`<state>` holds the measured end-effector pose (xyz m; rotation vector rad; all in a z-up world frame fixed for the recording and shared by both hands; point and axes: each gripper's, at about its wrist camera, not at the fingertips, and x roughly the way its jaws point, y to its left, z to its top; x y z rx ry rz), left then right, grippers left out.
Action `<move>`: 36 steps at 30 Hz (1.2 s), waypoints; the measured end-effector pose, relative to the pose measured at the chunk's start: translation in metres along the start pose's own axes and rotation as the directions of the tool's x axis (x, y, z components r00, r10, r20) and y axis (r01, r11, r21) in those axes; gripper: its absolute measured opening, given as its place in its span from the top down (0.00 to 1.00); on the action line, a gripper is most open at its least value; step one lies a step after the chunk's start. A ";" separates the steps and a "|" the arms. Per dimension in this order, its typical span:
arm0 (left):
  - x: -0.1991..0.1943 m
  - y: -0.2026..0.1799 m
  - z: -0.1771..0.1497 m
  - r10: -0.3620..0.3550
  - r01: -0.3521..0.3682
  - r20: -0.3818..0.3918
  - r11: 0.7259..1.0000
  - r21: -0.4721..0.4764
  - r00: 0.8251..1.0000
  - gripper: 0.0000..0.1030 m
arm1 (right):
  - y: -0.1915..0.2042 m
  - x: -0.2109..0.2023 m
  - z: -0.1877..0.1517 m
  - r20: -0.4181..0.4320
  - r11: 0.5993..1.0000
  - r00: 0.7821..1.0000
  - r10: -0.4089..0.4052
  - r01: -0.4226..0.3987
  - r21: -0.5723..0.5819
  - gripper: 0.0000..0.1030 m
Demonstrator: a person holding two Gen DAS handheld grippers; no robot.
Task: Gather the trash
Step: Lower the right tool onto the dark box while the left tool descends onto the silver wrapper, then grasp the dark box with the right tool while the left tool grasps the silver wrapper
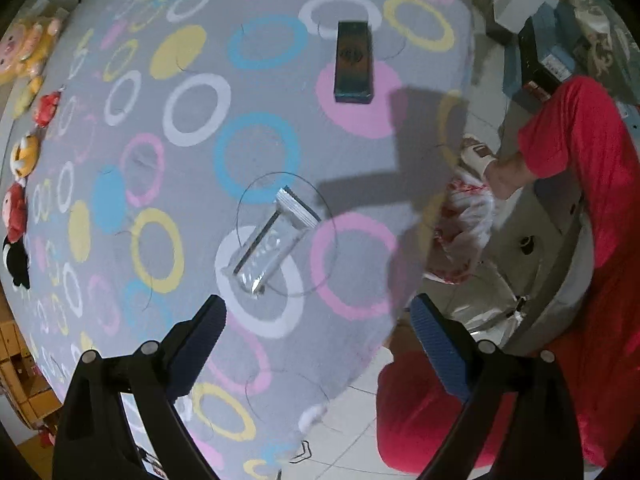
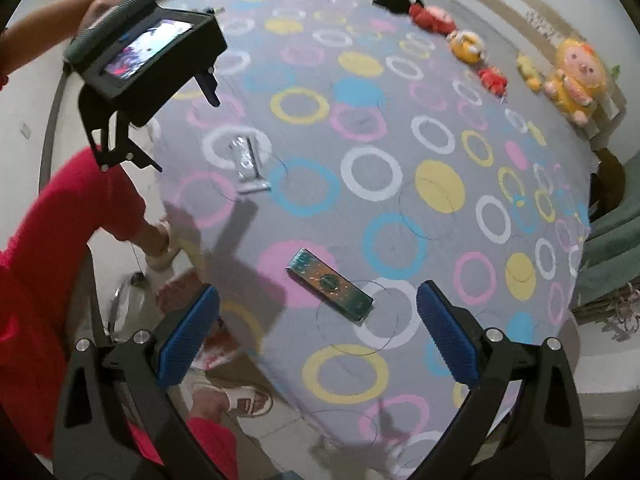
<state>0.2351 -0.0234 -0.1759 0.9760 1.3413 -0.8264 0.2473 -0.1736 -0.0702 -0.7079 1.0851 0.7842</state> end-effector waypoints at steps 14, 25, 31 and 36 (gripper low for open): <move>0.092 0.031 0.023 -0.058 0.062 -0.087 0.997 0.038 0.995 0.12 | -0.014 0.149 0.000 -0.278 0.984 0.955 0.101 -0.137 -0.115 0.06; 0.122 0.044 0.017 -0.096 0.098 -0.069 0.995 0.028 0.993 0.11 | -0.020 0.208 -0.011 -0.401 0.977 0.913 0.078 -0.149 -0.151 0.24; 0.119 0.050 0.004 -0.121 0.121 0.007 0.993 0.008 0.993 0.16 | -0.025 0.207 -0.017 -0.385 0.979 0.912 0.140 -0.185 -0.083 0.32; 0.111 0.053 -0.013 -0.122 0.124 0.046 0.991 -0.043 0.991 0.28 | -0.030 0.200 -0.022 -0.365 0.984 0.917 0.160 -0.179 -0.016 0.45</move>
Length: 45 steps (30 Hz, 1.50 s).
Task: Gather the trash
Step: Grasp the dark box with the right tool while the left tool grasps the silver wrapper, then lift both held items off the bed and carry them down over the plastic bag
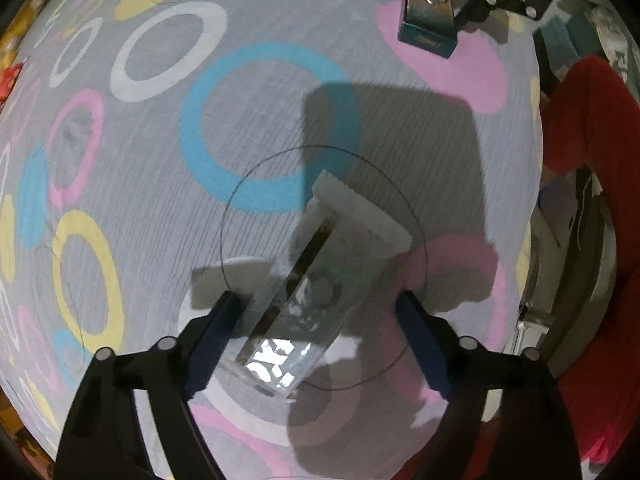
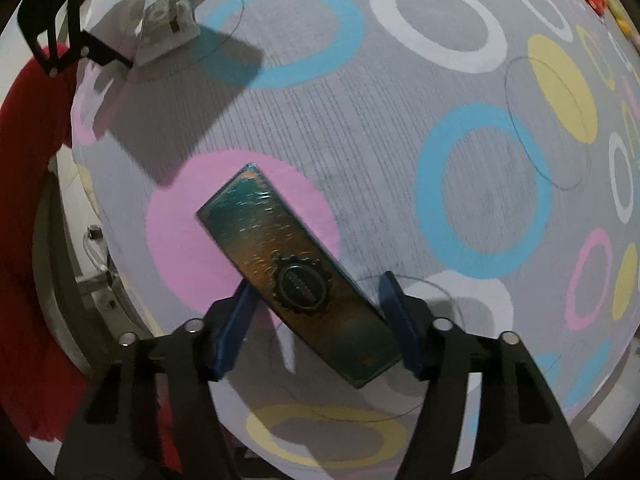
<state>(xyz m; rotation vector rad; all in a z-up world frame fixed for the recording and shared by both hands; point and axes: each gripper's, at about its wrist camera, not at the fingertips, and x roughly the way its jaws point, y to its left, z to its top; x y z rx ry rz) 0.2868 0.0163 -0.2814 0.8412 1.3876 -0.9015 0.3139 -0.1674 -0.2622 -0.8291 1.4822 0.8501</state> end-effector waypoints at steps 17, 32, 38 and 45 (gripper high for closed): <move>-0.043 -0.018 -0.019 0.133 -0.092 0.093 0.930 -0.355 0.987 0.62 | 0.017 -0.025 -0.005 0.092 0.876 0.990 -0.105 0.048 0.479 0.61; -0.094 -0.024 -0.046 0.219 -0.017 0.214 0.737 -0.676 0.952 0.64 | 0.055 -0.059 -0.049 0.302 0.708 0.935 -0.185 -0.086 0.701 0.61; -0.117 -0.043 -0.049 0.292 -0.036 0.234 0.692 -0.721 0.927 0.64 | 0.068 -0.087 -0.059 0.341 0.701 0.906 -0.251 -0.073 0.709 0.61; -0.147 -0.078 -0.053 0.394 -0.098 0.230 0.657 -0.748 0.890 0.64 | 0.102 -0.131 -0.073 0.405 0.718 0.847 -0.343 -0.042 0.695 0.61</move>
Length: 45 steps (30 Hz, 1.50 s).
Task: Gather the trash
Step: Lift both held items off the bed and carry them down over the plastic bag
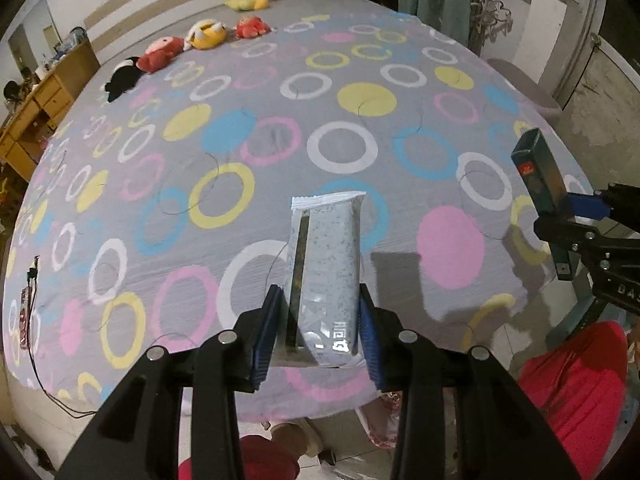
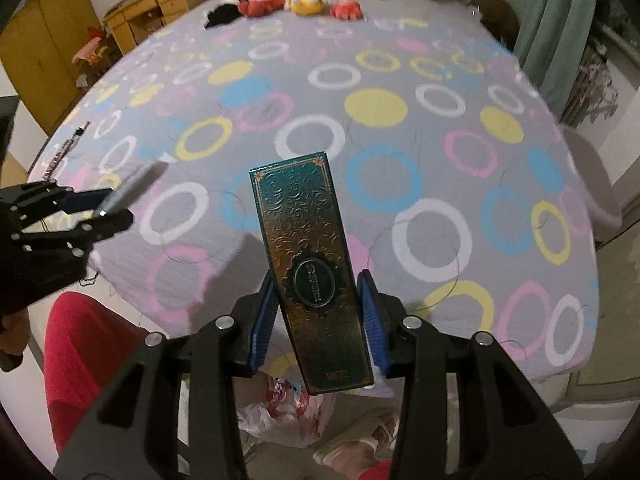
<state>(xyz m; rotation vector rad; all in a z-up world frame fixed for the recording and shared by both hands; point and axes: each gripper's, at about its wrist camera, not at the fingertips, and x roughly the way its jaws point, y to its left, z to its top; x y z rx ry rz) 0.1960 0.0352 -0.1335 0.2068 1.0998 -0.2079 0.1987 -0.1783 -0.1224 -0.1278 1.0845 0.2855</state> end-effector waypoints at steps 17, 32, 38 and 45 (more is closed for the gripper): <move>-0.037 -0.029 -0.043 0.007 -0.004 0.036 0.997 -0.083 0.999 0.64 | 0.037 -0.051 -0.047 0.122 0.999 0.993 0.008 -0.003 -0.041 0.61; -0.078 -0.072 -0.087 -0.007 0.010 0.086 0.999 -0.034 0.996 0.64 | 0.055 -0.107 -0.107 0.214 0.999 0.976 -0.032 0.025 0.034 0.61; -0.086 -0.090 -0.108 -0.028 0.029 0.083 1.000 -0.012 0.996 0.64 | 0.059 -0.118 -0.130 0.219 0.998 0.975 -0.036 0.023 0.063 0.61; -0.074 -0.105 -0.130 -0.058 0.058 0.048 0.998 0.004 0.997 0.64 | 0.067 -0.111 -0.154 0.191 0.997 0.981 -0.029 0.014 0.078 0.61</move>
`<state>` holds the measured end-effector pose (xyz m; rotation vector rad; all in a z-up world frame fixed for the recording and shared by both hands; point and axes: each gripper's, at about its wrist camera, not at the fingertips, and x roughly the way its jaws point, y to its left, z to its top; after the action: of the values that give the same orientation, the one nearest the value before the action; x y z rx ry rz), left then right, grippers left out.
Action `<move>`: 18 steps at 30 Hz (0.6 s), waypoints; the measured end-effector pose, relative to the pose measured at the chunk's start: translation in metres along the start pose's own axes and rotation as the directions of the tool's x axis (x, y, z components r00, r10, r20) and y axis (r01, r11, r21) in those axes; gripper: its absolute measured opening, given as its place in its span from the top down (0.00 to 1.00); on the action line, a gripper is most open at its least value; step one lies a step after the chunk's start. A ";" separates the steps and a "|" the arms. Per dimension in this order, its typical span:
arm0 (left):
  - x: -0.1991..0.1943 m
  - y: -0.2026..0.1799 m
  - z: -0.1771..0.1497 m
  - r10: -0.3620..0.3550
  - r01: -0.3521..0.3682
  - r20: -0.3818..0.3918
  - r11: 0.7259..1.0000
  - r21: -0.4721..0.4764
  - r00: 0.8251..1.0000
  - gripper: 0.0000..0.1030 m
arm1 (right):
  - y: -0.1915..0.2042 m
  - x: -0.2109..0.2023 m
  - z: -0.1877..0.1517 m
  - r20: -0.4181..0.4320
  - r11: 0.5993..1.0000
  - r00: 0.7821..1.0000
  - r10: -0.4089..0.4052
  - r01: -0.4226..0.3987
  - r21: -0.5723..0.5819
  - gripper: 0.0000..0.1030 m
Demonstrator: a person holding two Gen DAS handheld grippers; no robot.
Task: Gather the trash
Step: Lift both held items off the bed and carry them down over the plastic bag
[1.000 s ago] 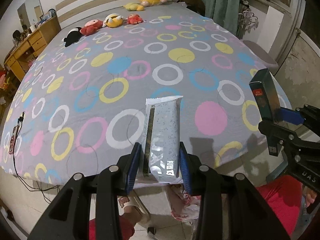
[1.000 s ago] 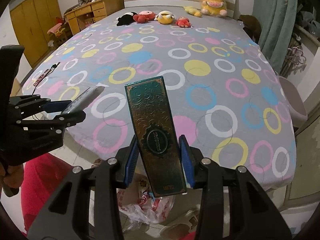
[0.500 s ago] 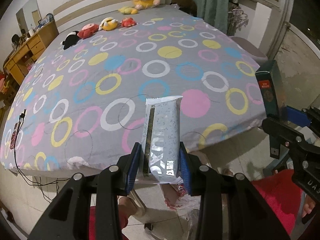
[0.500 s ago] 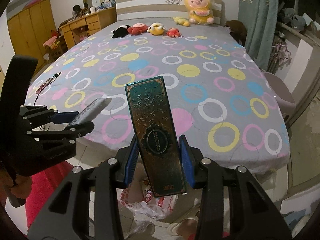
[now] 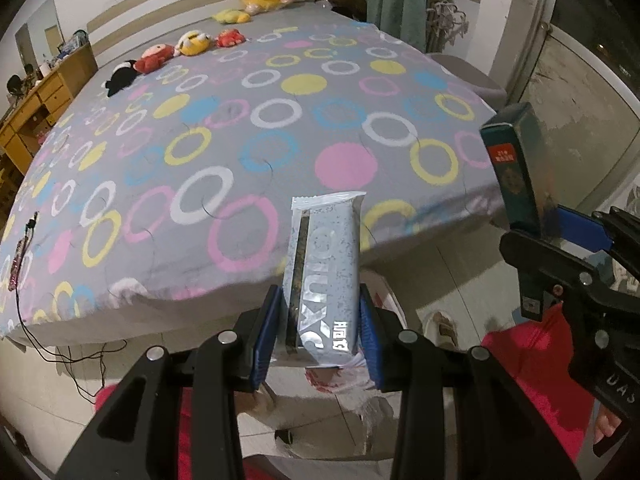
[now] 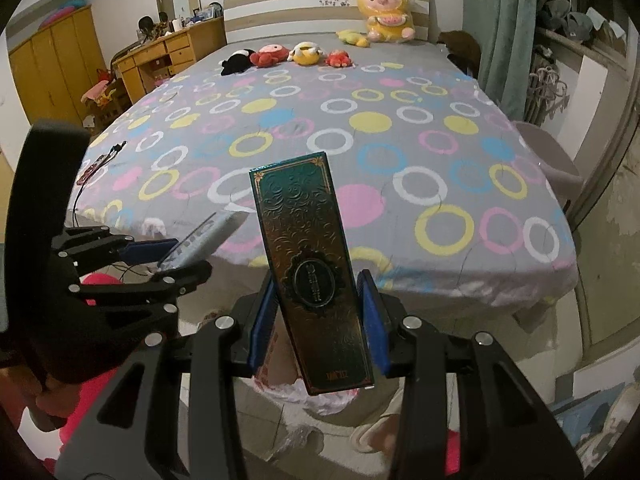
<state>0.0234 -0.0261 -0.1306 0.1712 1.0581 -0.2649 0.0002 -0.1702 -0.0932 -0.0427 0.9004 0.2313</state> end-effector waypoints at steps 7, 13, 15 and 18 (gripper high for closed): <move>0.022 -0.008 -0.014 -0.009 0.010 -0.048 1.000 0.021 0.999 0.64 | 0.002 0.021 -0.017 -0.052 1.000 0.998 0.017 -0.016 0.025 0.61; 0.049 -0.011 -0.024 -0.017 0.022 -0.103 0.999 0.043 0.995 0.64 | 0.005 0.044 -0.031 -0.105 0.999 0.994 0.027 -0.024 0.033 0.61; 0.059 -0.012 -0.027 -0.022 0.028 -0.125 0.999 0.047 0.992 0.64 | 0.003 0.055 -0.038 -0.130 0.999 0.991 0.033 -0.027 0.045 0.61; 0.076 -0.012 -0.033 -0.027 0.036 -0.161 0.998 0.056 0.987 0.64 | 0.001 0.069 -0.046 -0.164 0.998 0.986 0.042 -0.032 0.062 0.61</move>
<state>0.0275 -0.0386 -0.2135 0.2317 1.2144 -0.3146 0.0058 -0.1628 -0.1752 0.0106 1.0732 0.2382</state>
